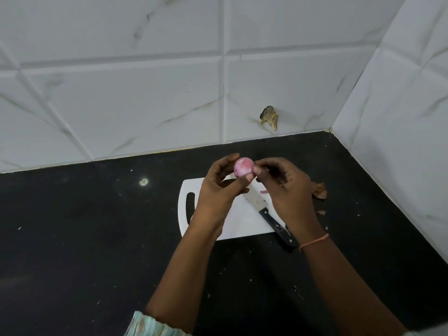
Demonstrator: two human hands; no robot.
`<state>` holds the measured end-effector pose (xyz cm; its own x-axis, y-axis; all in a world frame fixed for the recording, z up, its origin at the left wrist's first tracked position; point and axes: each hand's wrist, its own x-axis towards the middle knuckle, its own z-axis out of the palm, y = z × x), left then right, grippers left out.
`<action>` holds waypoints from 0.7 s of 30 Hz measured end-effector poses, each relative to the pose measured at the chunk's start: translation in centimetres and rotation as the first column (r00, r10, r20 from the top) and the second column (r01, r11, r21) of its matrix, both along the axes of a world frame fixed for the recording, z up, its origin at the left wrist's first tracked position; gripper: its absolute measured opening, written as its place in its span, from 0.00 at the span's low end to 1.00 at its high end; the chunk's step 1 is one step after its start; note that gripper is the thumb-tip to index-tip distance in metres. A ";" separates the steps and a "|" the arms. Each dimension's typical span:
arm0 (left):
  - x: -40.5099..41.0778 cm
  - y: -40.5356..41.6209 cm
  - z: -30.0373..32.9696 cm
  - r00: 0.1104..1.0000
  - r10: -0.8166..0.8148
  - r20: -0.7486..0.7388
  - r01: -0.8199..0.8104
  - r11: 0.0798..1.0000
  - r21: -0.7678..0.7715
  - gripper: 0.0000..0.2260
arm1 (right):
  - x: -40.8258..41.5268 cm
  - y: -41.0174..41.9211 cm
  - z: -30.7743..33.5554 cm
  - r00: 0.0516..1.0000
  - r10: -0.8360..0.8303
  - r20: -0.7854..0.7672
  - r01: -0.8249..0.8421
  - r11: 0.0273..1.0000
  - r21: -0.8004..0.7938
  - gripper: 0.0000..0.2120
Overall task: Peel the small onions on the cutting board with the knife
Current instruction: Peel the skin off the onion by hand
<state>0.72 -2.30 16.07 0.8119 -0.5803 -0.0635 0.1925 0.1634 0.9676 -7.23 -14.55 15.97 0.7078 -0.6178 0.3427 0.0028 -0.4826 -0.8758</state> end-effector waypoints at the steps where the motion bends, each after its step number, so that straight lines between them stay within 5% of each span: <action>1: -0.1 0.0 0.1 1.000 -0.005 -0.013 0.005 1.000 -0.014 0.20 | 0.1 0.0 0.0 1.000 -0.025 0.016 0.025 1.000 0.002 0.06; 5: -0.4 -0.2 0.1 0.998 -0.010 -0.067 0.007 0.999 -0.034 0.19 | 0.3 0.2 0.1 0.999 -0.039 0.004 0.039 0.999 -0.022 0.04; 8: -0.2 0.0 0.2 0.996 -0.031 -0.084 0.027 0.999 -0.042 0.19 | 0.1 -0.9 -0.5 0.992 -0.126 -0.011 0.122 0.976 -0.181 0.05; 13: 0.0 0.4 0.4 0.998 0.015 0.061 -0.015 1.000 0.002 0.22 | -0.6 -4.6 -2.1 0.896 -0.341 -0.286 0.227 0.903 -0.366 0.13; 15: 0.0 0.4 0.4 0.993 0.038 0.109 -0.040 0.999 0.012 0.23 | -0.9 -4.8 -1.8 0.892 -0.392 -0.226 0.286 0.875 -0.391 0.12; 18: 0.0 0.3 0.4 0.982 0.061 0.179 -0.066 0.998 0.022 0.23 | -0.9 -3.5 -0.3 0.960 -0.280 -0.022 0.253 0.898 -0.360 0.05; 21: -0.2 0.3 0.6 0.973 0.078 0.219 -0.082 0.997 0.008 0.22 | -0.9 -0.8 1.5 0.998 -0.055 0.026 0.058 0.986 -0.155 0.08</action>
<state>0.54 -1.98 16.71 0.8511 -0.5131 0.1114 -0.0370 0.1531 0.9875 -8.14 -15.36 17.48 0.6648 -0.5946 0.4522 -0.0107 -0.6129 -0.7901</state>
